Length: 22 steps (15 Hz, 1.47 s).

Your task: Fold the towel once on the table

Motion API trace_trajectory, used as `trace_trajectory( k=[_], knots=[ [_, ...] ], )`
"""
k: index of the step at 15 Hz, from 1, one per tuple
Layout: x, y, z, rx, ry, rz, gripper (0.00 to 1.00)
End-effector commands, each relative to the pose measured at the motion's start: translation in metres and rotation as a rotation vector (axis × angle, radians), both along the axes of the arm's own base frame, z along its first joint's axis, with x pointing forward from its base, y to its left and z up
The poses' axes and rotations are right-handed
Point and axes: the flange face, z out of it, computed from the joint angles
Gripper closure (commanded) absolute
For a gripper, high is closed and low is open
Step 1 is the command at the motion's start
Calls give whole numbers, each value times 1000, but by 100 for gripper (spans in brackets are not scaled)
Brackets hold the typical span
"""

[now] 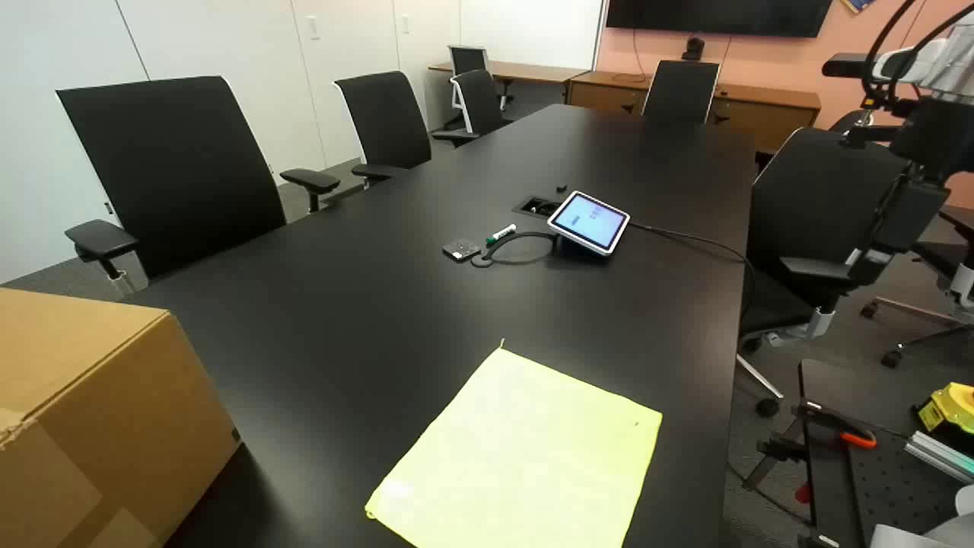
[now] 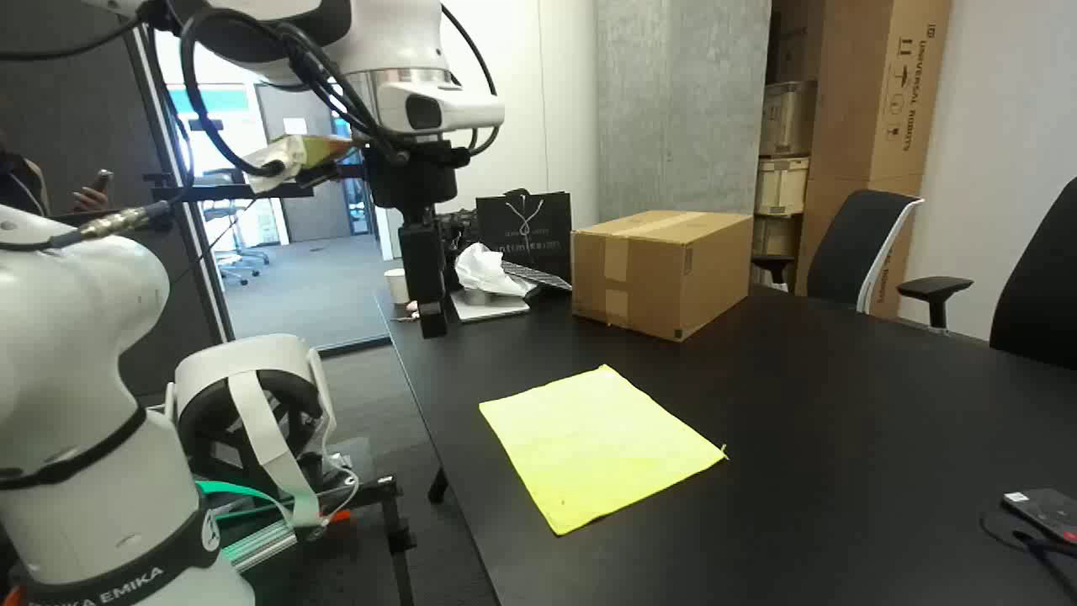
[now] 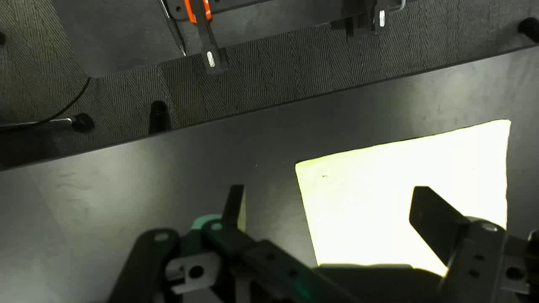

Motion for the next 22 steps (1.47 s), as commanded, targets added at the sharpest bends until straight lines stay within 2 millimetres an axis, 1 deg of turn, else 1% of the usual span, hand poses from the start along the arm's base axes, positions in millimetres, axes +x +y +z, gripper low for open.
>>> trace_trajectory(
  k=[1, 3, 6, 7, 9, 11, 12, 13, 14, 15, 17, 19, 22],
  knots=[
    [-1, 0, -3, 1, 14, 0, 0],
    [-2, 0, -9, 2, 31, 0, 0],
    [-2, 0, -11, 2, 37, 0, 0],
    [2, 2, -11, 1, 39, 3, 0],
    [17, 10, -12, -12, 26, 24, 0],
    [33, 24, -23, -25, 8, 51, 0],
    [45, 34, -35, -25, 7, 58, 0],
    [52, 40, -42, -26, -1, 69, 0],
    [62, 50, -58, -23, -17, 67, 0],
    [70, 57, -68, -21, -27, 69, 0],
    [87, 70, -95, -17, -51, 48, 0],
    [102, 74, -123, -3, -43, 15, 0],
    [118, 73, -163, 12, -18, -46, 0]
  ],
)
